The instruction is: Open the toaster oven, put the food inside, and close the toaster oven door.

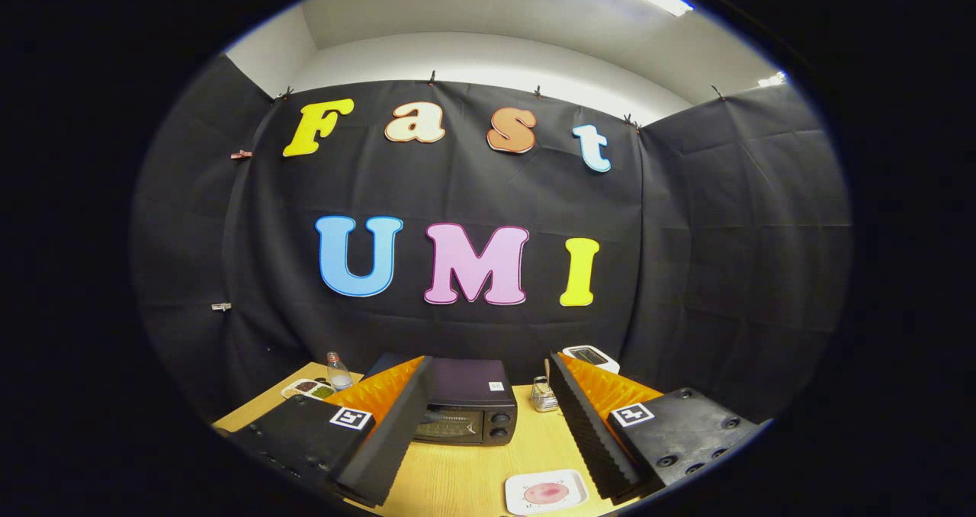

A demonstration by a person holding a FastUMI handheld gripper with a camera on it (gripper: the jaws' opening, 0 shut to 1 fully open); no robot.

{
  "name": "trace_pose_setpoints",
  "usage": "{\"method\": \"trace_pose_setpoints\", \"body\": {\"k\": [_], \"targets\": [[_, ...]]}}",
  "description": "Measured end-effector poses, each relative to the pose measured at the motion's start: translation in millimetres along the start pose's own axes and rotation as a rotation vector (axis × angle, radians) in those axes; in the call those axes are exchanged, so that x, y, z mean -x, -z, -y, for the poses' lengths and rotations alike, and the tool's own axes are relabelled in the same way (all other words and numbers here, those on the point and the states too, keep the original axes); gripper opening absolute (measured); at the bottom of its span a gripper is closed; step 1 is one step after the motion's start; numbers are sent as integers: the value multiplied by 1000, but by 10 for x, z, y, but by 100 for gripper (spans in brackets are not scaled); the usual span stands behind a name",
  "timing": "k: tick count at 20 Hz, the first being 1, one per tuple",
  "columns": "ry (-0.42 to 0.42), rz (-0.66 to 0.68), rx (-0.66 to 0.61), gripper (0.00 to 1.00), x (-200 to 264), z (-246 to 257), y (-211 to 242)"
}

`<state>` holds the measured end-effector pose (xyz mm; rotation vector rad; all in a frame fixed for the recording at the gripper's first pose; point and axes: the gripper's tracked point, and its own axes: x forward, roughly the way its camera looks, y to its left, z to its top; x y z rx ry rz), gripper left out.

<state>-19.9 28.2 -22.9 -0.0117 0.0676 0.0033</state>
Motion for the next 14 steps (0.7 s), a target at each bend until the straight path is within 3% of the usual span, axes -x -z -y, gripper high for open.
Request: {"method": "trace_pose_setpoints", "body": {"k": [8,14], "targets": [[-113,-41,-16,98,-506,-528,292],[-152,-146,-36,98,-1164,-973,976]]}}
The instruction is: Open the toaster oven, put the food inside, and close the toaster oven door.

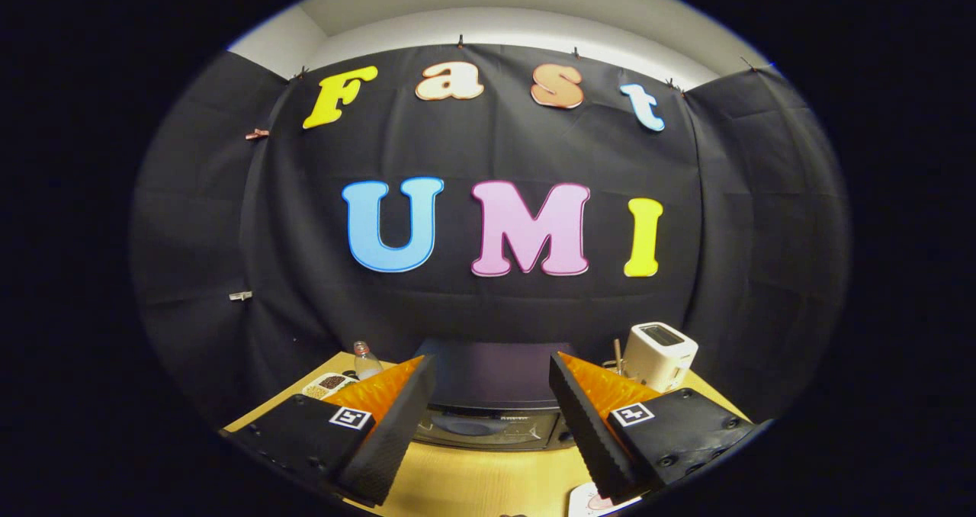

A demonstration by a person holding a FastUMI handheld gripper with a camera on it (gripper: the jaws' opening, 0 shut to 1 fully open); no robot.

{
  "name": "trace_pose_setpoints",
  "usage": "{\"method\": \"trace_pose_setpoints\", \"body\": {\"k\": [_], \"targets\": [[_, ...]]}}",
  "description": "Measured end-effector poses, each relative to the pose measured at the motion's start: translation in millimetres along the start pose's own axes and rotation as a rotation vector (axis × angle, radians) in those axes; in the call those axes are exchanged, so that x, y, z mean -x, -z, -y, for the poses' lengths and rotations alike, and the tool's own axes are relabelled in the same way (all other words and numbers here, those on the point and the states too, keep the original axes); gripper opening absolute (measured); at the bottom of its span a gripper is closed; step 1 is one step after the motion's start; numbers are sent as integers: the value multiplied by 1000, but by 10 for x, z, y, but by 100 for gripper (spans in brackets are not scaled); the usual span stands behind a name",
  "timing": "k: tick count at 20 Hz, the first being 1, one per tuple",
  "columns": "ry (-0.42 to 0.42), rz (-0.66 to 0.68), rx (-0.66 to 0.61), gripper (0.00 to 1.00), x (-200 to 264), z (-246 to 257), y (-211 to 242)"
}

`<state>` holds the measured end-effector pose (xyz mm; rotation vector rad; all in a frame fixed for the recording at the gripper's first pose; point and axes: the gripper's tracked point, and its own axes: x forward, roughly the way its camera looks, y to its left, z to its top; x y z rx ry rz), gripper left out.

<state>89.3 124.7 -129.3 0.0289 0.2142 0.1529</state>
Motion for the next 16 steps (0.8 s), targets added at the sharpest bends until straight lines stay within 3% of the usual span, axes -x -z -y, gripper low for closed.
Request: {"method": "trace_pose_setpoints", "body": {"k": [6,16], "targets": [[-5,-121,15,98,-599,-147,638],[45,-316,2,99,-1119,-112,1520]]}}
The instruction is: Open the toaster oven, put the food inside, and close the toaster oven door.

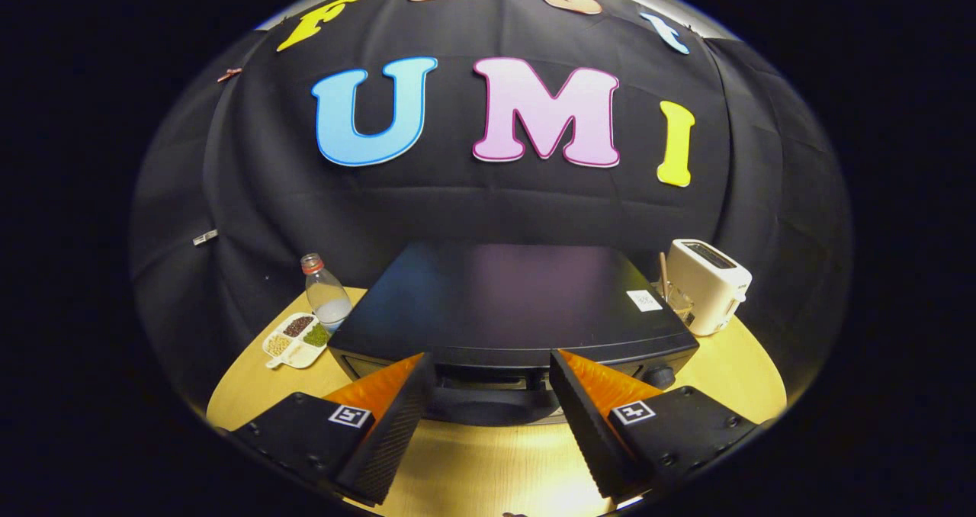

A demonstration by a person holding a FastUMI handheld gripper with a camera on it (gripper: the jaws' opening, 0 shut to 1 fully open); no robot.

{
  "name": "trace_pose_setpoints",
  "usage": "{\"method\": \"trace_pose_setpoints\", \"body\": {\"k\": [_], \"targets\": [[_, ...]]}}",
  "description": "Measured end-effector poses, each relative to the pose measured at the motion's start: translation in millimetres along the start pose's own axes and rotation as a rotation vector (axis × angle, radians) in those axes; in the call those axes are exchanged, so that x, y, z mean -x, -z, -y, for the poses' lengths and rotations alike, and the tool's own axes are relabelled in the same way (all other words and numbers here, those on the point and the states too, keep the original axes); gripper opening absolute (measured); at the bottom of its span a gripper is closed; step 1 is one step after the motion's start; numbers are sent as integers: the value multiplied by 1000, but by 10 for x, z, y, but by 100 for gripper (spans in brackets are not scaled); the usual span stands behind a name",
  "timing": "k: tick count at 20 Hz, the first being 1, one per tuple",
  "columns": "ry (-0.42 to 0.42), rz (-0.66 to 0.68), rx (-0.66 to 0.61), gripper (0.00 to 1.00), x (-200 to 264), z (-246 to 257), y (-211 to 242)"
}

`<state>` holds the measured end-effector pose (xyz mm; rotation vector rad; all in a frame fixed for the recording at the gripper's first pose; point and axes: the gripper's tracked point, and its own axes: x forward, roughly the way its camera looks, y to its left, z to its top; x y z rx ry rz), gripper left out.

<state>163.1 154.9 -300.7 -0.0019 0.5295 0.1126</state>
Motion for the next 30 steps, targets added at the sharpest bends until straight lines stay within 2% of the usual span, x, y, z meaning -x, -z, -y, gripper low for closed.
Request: {"method": "trace_pose_setpoints", "body": {"k": [4,13,21,26,28,30], "targets": [[21,-17,-2,99,-87,62,94],[34,-46,-28,97,31,81,204],[30,-128,2,98,509,87,763],[6,-338,7,98,848,82,1606],[-9,-321,-53,98,963,60,1558],[-14,-277,-52,98,999,118,1403]]}}
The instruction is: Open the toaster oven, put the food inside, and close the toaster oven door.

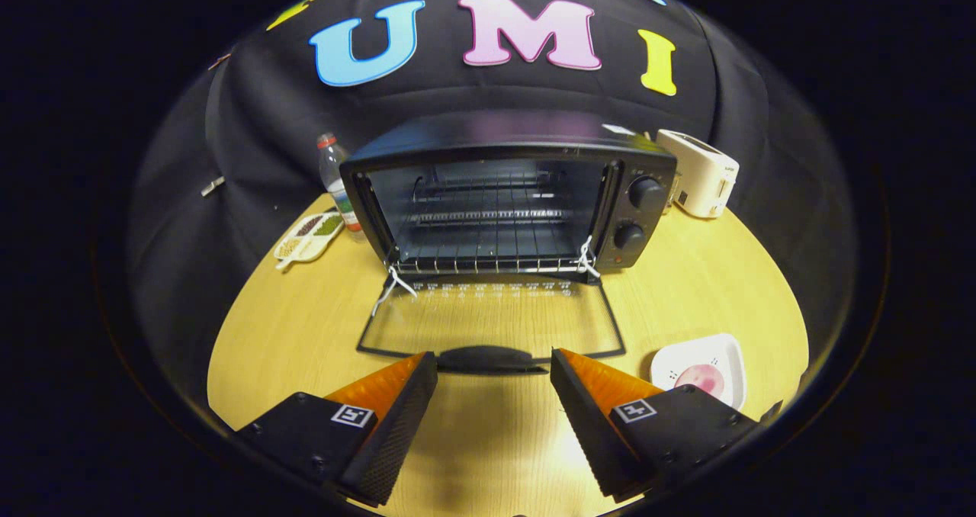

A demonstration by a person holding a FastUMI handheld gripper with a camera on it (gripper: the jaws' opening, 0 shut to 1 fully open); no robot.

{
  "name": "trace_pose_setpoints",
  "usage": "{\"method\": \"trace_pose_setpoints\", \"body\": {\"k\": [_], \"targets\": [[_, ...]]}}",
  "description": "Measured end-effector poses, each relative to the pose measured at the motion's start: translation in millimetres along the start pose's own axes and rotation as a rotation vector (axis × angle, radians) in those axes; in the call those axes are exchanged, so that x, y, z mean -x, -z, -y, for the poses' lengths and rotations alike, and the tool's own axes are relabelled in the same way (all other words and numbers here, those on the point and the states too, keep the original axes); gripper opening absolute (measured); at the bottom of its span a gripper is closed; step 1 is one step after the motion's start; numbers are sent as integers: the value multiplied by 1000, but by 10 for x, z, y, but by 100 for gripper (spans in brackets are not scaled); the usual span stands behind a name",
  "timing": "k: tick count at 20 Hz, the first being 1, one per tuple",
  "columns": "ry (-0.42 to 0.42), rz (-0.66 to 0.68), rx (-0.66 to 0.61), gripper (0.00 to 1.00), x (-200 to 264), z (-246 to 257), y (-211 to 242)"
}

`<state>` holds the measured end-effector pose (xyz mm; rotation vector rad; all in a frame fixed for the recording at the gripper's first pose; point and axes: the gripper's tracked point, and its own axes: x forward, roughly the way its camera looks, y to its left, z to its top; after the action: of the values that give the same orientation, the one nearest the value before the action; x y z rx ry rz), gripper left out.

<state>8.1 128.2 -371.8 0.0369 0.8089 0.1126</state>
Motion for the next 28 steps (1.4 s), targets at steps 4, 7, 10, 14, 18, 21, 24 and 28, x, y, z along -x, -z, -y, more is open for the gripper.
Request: {"method": "trace_pose_setpoints", "body": {"k": [4,7,10,14,18,21,24,28], "targets": [[-18,62,-33,98,239,111,-196],[-15,97,-40,98,516,250,-334],[14,146,-24,98,810,568,-467],[74,153,-52,98,1133,1278,-488],[112,90,-100,98,1131,2088,-302],[96,16,-106,99,986,2510,-119],[68,-91,-118,82,719,2824,173],[42,-217,-90,70,385,3063,526]]}}
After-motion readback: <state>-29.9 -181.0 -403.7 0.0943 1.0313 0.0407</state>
